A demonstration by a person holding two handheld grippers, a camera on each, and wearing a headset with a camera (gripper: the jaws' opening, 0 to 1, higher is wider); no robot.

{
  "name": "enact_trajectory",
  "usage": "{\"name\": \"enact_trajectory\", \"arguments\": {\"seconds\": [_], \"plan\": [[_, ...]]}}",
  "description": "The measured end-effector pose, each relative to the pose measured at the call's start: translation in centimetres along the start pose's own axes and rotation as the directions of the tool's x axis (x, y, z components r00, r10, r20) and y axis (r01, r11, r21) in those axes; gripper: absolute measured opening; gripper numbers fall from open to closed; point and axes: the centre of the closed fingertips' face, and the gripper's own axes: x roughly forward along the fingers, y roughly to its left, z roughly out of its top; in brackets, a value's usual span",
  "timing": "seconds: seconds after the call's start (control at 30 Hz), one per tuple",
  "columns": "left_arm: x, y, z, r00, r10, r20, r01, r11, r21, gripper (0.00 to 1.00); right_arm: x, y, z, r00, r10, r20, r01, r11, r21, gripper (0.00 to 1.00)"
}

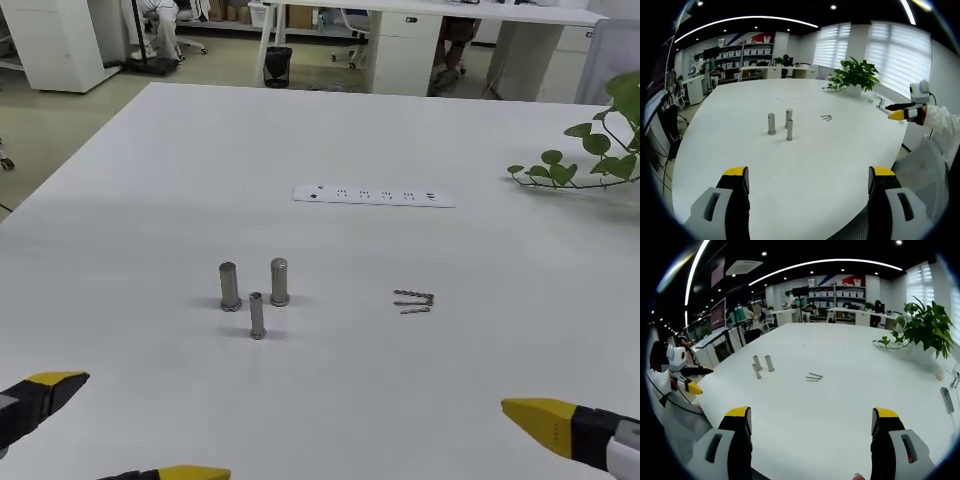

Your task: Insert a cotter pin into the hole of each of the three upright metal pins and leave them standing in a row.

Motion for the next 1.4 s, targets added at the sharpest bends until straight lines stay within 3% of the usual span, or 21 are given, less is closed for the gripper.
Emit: {"name": "enact_trajectory", "arguments": {"seconds": [0.13,0.73,1.13,1.4], "plan": [[0.0,0.1,0.4,0.9998,-0.001,0.022,0.002,1.000,-0.014,0.99,0.1,0.0,0.0,1.0000,0.002,0.002,-0.002,1.000,-0.001,0.98],[0.6,0.6,1.3,0.9996,-0.010,0.025,0.011,1.000,-0.012,0.97,0.7,0.2,0.3,1.0000,0.003,-0.002,-0.003,1.000,-0.008,0.98],[1.4,2.4,1.1,0.9986,0.051,0.016,-0.051,0.999,-0.012,0.95,1.2,-0.1,-0.2,0.9998,-0.005,-0.021,0.005,1.000,-0.001,0.98],[2.1,2.5,1.3,0.9984,0.055,0.018,-0.054,0.998,-0.014,0.95,1.3,-0.3,-0.3,0.9995,-0.003,-0.030,0.003,1.000,-0.002,0.98]]}}
